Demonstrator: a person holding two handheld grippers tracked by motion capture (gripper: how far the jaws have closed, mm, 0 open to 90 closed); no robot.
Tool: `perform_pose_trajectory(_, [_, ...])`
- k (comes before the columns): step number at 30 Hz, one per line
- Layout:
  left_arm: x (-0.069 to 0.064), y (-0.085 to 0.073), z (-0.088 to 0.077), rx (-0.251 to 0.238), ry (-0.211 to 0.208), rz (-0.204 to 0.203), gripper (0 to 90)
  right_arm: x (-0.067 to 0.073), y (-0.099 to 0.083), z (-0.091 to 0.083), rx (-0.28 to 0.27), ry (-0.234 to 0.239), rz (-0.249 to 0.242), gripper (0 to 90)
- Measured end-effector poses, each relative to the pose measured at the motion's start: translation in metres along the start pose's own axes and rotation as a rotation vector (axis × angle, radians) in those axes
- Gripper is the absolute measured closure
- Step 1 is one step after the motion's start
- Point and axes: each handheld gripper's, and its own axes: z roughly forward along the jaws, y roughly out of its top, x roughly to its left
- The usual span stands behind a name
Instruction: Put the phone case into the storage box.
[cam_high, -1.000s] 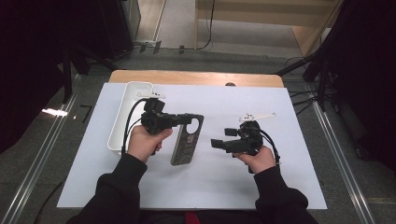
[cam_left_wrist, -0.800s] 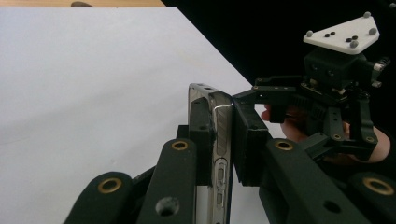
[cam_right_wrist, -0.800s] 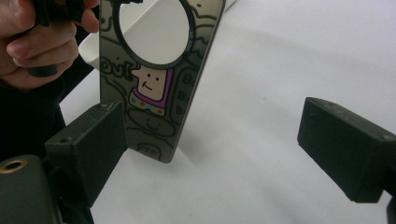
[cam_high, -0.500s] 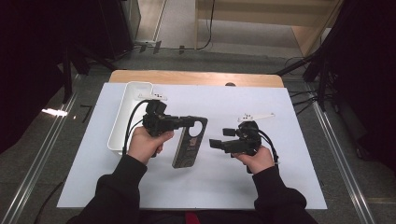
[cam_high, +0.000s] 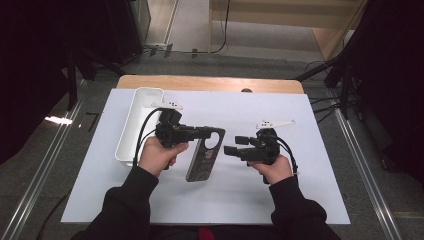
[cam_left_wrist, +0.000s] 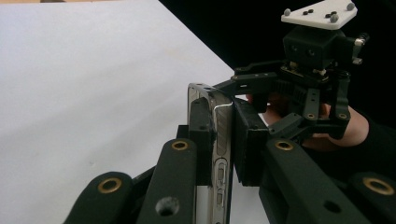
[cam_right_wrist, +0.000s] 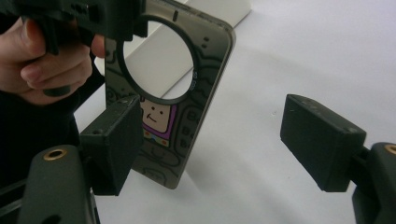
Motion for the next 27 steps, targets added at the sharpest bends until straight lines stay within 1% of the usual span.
perform_pose_trajectory(9, [-0.001,-0.0004,0.0029,0.001,-0.025,-0.004,79.4,-0.0022,0.002,-0.0004,-0.01,0.008,0.005,21.9])
perform_pose_trajectory(12, [-0.0013,-0.0009,0.0035,0.003,-0.029,0.008,79.4,-0.0026,0.0023,0.0005,-0.014,0.015,0.005,22.5])
perform_pose_trajectory(16, [-0.0018,-0.0014,0.0051,0.005,-0.037,0.013,79.4,-0.0033,0.0024,0.0026,-0.018,0.023,0.003,23.7])
perform_pose_trajectory(27, [-0.003,-0.002,0.0064,0.001,-0.055,0.023,79.3,-0.0051,0.0034,0.0087,-0.022,0.041,0.013,30.6])
